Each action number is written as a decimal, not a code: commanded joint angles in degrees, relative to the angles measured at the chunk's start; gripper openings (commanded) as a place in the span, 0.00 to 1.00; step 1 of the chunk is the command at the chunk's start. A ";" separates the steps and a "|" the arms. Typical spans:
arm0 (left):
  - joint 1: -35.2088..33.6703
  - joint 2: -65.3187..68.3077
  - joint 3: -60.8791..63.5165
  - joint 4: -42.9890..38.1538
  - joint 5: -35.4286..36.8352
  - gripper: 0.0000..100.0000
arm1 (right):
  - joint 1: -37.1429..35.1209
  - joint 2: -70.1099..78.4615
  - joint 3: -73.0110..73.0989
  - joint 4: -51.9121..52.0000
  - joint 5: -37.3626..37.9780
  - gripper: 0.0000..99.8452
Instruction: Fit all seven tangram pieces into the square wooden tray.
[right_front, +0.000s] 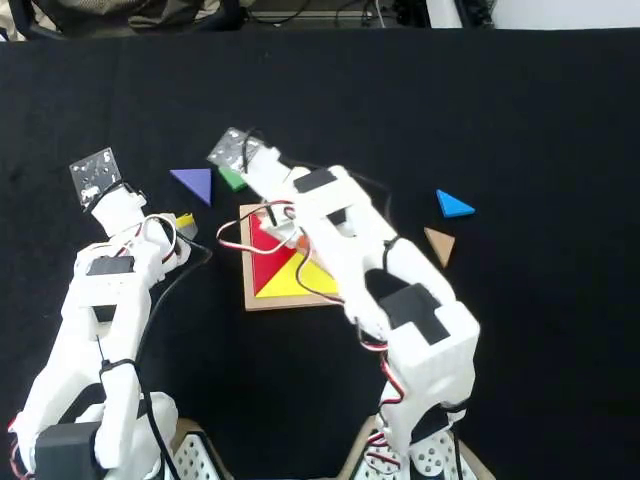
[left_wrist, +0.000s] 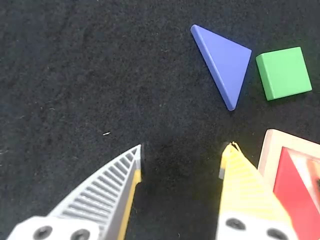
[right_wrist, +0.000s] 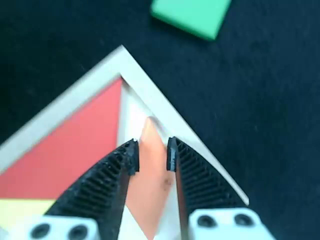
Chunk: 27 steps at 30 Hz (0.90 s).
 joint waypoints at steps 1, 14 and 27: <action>0.66 -0.26 -0.84 -1.14 0.18 0.26 | 2.90 -2.51 -2.42 2.81 -0.79 0.10; 0.66 -0.26 -0.92 -1.14 0.18 0.26 | 8.26 -12.18 8.22 3.60 -0.44 0.06; 0.66 -0.26 -0.84 -1.14 0.18 0.26 | 8.35 -25.19 21.76 -3.78 -0.79 0.06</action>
